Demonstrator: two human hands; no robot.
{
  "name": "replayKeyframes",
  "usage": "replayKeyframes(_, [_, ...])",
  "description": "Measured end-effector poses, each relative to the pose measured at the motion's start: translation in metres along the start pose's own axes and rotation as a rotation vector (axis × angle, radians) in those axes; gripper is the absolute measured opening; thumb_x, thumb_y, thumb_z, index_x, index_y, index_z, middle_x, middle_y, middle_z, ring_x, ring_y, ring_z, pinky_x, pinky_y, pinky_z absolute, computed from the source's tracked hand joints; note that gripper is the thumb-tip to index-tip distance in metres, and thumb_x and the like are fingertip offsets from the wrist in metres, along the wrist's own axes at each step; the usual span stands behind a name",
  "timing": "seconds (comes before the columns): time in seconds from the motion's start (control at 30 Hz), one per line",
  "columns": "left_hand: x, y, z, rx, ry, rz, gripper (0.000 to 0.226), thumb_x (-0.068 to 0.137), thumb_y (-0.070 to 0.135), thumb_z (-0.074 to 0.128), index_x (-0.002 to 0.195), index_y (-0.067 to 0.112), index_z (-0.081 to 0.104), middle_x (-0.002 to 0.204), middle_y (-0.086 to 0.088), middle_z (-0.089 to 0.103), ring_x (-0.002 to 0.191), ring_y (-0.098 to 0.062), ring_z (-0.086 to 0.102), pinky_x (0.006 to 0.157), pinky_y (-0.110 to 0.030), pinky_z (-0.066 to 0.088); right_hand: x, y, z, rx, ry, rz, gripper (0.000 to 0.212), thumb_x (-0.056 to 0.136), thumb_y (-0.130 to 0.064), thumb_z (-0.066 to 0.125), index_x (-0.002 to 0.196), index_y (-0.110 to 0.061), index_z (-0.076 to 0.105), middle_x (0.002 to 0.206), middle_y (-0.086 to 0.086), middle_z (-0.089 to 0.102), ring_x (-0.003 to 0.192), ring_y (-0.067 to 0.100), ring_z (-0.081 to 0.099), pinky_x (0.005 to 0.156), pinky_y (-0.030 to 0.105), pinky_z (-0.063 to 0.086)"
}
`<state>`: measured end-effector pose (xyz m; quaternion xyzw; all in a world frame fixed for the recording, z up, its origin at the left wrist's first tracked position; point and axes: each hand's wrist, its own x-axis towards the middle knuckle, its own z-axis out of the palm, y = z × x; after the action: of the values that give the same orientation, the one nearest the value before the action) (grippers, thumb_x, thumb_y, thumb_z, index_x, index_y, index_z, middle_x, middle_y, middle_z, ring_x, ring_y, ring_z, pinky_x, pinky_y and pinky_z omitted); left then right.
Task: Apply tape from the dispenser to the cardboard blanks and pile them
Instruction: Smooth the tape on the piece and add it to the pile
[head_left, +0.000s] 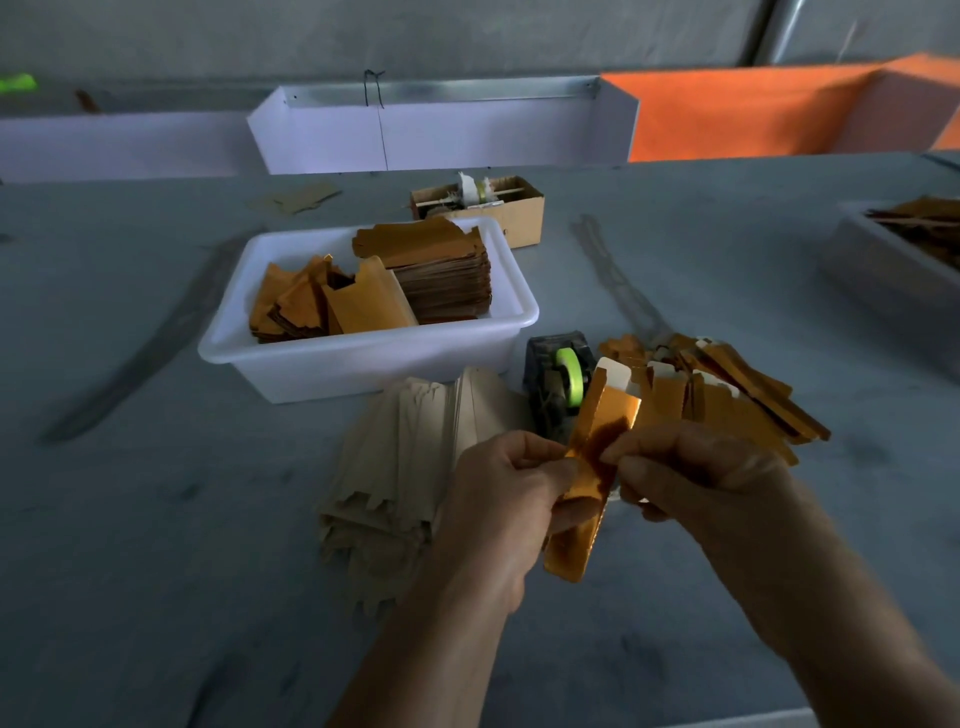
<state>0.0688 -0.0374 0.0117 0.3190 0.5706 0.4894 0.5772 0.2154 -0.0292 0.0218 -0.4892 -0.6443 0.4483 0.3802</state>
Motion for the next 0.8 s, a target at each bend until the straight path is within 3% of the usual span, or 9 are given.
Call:
replayKeyframes(0.17, [-0.009, 0.002, 0.001, 0.025, 0.000, 0.024, 0.014, 0.083, 0.002, 0.067, 0.075, 0.012, 0.071, 0.078, -0.010, 0.074, 0.068, -0.018, 0.072, 0.061, -0.024, 0.058, 0.003, -0.006, 0.003, -0.116, -0.025, -0.050, 0.022, 0.085, -0.011, 0.060, 0.087, -0.032, 0.069, 0.081, -0.007, 0.070, 0.075, 0.006, 0.063, 0.061, 0.017, 0.049])
replayKeyframes(0.27, [-0.012, 0.003, 0.000, 0.040, -0.018, 0.044, 0.014, 0.082, 0.003, 0.068, 0.073, 0.013, 0.073, 0.076, -0.008, 0.074, 0.069, -0.017, 0.072, 0.060, -0.021, 0.056, 0.004, -0.005, 0.004, -0.213, 0.005, -0.060, 0.030, 0.082, -0.018, 0.065, 0.103, -0.037, 0.055, 0.077, -0.007, 0.069, 0.073, 0.004, 0.065, 0.061, 0.018, 0.049])
replayKeyframes(0.37, [-0.015, 0.004, 0.001, 0.018, -0.044, 0.039, 0.013, 0.084, 0.004, 0.067, 0.076, 0.012, 0.072, 0.075, -0.006, 0.074, 0.070, -0.015, 0.073, 0.060, -0.020, 0.056, 0.005, -0.007, 0.006, -0.195, 0.070, -0.033, 0.032, 0.077, -0.020, 0.068, 0.094, -0.035, 0.046, 0.074, -0.007, 0.070, 0.070, 0.002, 0.066, 0.058, 0.018, 0.049])
replayKeyframes(0.67, [-0.019, 0.007, -0.001, 0.012, -0.127, 0.028, 0.009, 0.086, 0.013, 0.066, 0.079, 0.010, 0.071, 0.078, -0.006, 0.075, 0.076, -0.017, 0.073, 0.070, -0.025, 0.059, 0.005, -0.010, 0.009, -0.273, 0.108, -0.011, 0.027, 0.076, -0.021, 0.071, 0.086, -0.030, 0.048, 0.069, -0.007, 0.068, 0.067, -0.001, 0.065, 0.058, 0.017, 0.052])
replayKeyframes(0.8, [-0.019, 0.004, 0.000, 0.101, -0.070, 0.093, 0.010, 0.087, 0.019, 0.066, 0.081, 0.013, 0.070, 0.078, -0.004, 0.074, 0.075, -0.016, 0.073, 0.070, -0.026, 0.059, 0.005, -0.011, 0.012, -0.355, 0.123, -0.017, 0.027, 0.078, -0.024, 0.070, 0.086, -0.032, 0.046, 0.074, -0.009, 0.066, 0.068, 0.001, 0.064, 0.054, 0.013, 0.048])
